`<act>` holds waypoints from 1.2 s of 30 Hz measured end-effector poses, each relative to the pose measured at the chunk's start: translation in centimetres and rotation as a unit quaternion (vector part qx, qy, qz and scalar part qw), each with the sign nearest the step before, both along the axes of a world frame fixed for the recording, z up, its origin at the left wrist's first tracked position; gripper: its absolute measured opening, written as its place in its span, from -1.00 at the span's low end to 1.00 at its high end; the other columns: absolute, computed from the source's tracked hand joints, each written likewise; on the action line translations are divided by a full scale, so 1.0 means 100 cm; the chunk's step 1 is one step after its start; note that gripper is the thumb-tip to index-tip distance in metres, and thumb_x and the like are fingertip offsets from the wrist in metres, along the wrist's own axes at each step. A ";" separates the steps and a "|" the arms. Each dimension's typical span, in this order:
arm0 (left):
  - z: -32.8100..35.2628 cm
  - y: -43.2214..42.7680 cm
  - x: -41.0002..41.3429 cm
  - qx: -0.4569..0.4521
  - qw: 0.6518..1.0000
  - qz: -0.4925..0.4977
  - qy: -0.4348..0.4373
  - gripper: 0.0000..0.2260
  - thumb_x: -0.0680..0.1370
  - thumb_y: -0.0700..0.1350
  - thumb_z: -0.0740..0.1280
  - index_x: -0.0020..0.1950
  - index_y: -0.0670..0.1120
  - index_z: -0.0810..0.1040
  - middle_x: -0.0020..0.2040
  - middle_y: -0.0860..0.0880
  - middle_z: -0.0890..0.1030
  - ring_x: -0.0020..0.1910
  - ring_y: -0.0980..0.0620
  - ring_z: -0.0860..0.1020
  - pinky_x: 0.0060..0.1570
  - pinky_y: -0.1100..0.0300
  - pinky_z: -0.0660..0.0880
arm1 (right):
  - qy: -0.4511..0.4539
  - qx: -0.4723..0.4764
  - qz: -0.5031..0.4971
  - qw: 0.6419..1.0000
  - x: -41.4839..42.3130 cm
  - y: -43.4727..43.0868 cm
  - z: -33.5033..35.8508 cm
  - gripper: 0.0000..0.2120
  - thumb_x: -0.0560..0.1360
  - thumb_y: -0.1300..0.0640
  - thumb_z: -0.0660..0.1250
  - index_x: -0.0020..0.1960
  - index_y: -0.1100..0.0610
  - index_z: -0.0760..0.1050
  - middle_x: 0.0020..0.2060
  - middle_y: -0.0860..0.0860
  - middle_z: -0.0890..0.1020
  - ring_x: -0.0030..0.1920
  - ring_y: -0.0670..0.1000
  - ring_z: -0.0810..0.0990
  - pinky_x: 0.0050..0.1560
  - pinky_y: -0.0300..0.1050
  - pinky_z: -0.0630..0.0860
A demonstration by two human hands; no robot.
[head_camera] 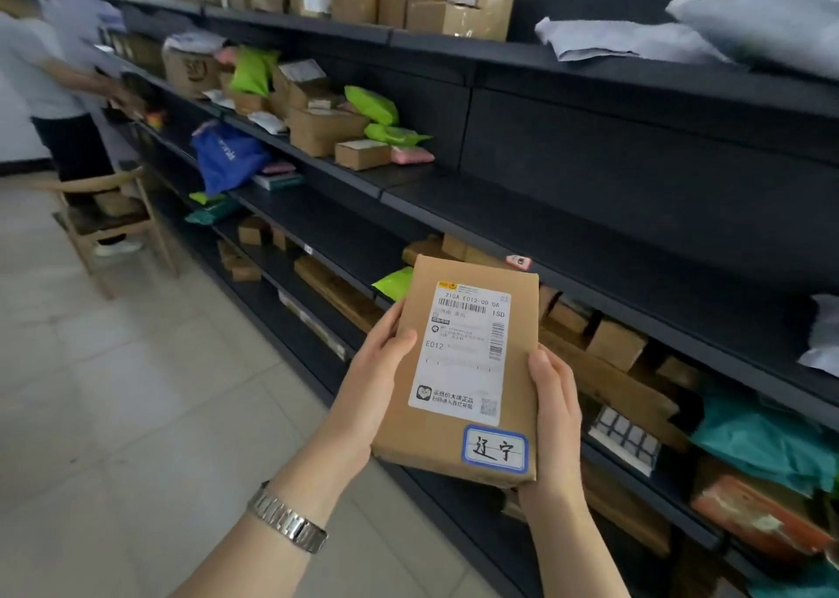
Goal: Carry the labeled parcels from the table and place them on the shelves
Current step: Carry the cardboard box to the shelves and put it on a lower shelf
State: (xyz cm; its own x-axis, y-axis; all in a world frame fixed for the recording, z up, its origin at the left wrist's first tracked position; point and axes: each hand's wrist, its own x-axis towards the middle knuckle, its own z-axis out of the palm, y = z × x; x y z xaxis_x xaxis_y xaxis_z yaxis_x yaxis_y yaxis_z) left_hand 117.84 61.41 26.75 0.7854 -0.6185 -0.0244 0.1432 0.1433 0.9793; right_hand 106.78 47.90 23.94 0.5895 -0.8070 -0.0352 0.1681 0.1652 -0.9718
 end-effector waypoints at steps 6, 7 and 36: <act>0.007 0.003 0.085 -0.005 0.997 0.073 0.015 -0.62 0.68 0.00 0.17 0.50 0.28 0.39 0.23 0.16 0.70 0.20 0.08 0.68 0.29 -0.12 0.52 | 0.004 -0.007 0.069 0.998 0.106 -0.009 0.013 -0.76 0.56 -0.14 0.33 0.21 -0.15 0.50 0.15 0.03 0.68 -0.02 0.00 0.75 -0.21 -0.16 0.65; 0.007 0.005 0.099 -0.005 0.996 0.084 0.017 -0.62 0.69 -0.01 0.17 0.49 0.27 0.40 0.24 0.14 0.70 0.21 0.06 0.67 0.30 -0.13 0.51 | 0.005 -0.002 0.079 0.997 0.123 -0.008 0.012 -0.76 0.57 -0.13 0.33 0.21 -0.15 0.51 0.12 0.02 0.69 -0.08 -0.04 0.77 -0.26 -0.22 0.64; -0.047 0.196 0.675 0.015 0.974 0.196 0.114 -0.61 0.63 -0.01 0.25 0.44 0.28 0.46 0.12 0.11 0.76 0.04 0.02 0.75 0.11 -0.04 0.61 | 0.046 0.060 0.158 0.985 0.717 0.176 -0.037 -0.42 0.27 -0.30 0.39 0.25 -0.13 0.50 0.24 0.08 0.64 0.13 0.12 0.71 -0.09 -0.02 0.66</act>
State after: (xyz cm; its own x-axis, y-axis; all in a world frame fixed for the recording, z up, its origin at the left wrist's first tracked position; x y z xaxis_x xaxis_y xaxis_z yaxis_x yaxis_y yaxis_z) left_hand 185.38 80.99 22.02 0.9330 -0.2684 -0.2398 0.2981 0.2029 0.9327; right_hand 178.49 65.47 20.21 0.8004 -0.5706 -0.1840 0.0025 0.3101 -0.9507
